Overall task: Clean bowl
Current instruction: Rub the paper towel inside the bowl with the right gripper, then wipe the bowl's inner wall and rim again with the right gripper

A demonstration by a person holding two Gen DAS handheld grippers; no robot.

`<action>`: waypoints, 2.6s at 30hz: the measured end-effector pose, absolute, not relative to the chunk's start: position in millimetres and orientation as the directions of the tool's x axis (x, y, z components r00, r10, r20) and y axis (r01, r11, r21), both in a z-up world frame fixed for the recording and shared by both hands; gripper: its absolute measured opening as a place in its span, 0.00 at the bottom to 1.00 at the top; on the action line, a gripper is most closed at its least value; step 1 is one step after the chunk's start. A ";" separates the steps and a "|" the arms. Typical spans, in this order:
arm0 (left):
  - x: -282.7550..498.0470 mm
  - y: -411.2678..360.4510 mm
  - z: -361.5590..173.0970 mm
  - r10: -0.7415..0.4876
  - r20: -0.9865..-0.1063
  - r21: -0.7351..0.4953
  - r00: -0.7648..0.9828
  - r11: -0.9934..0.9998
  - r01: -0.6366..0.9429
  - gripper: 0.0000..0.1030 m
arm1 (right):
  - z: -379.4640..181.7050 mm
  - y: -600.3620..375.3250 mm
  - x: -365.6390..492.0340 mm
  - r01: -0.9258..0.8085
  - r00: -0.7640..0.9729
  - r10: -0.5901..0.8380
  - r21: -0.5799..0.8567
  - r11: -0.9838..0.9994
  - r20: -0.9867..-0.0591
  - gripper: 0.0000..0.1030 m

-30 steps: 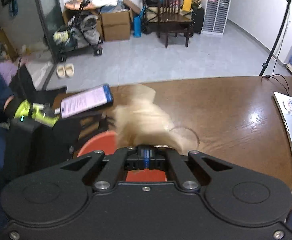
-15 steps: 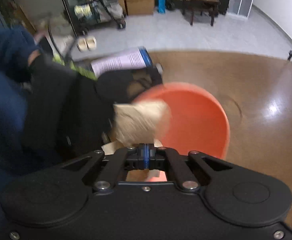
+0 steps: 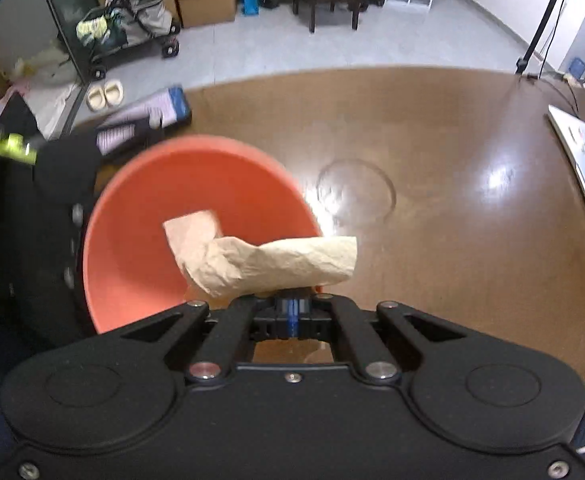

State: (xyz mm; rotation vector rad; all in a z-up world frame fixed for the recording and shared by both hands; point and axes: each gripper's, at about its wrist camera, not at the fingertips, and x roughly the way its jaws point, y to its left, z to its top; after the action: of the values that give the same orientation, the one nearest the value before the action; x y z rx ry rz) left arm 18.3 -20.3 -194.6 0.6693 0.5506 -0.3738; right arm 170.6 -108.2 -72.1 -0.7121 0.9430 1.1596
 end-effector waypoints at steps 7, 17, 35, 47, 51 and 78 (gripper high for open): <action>20.2 -21.0 -193.9 -0.154 -0.602 0.472 0.784 0.723 0.504 0.95 | -78.6 -117.0 133.0 -0.979 -0.011 0.420 0.096 0.181 -0.908 0.01; 20.9 -24.4 -194.3 -0.148 -0.609 0.461 0.779 0.734 0.499 0.95 | -55.8 -78.3 131.6 -0.962 0.058 0.597 0.115 0.248 -0.800 0.01; 17.4 -22.6 -194.0 -0.142 -0.604 0.469 0.784 0.733 0.494 0.95 | -83.8 -122.8 157.0 -0.962 0.160 0.433 -0.042 0.270 -0.887 0.00; 17.4 -22.4 -193.3 -0.135 -0.606 0.478 0.784 0.726 0.495 0.95 | -73.2 -105.4 100.9 -0.988 -0.022 0.492 0.095 0.124 -0.871 0.01; 17.2 -22.2 -193.4 -0.131 -0.608 0.479 0.783 0.725 0.494 0.95 | -67.8 -83.2 95.9 -0.993 0.001 0.540 0.061 0.096 -0.842 0.01; 21.9 -29.2 -191.5 -0.152 -0.624 0.504 0.766 0.671 0.544 0.95 | -82.1 -67.0 85.4 -0.969 -0.039 0.189 -0.010 -0.249 -0.981 0.00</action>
State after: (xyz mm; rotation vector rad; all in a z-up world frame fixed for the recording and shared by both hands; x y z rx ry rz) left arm 21.9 -29.2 -191.5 0.7374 0.5804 -0.4173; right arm 85.4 -67.0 -82.1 -1.2329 0.9448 1.4866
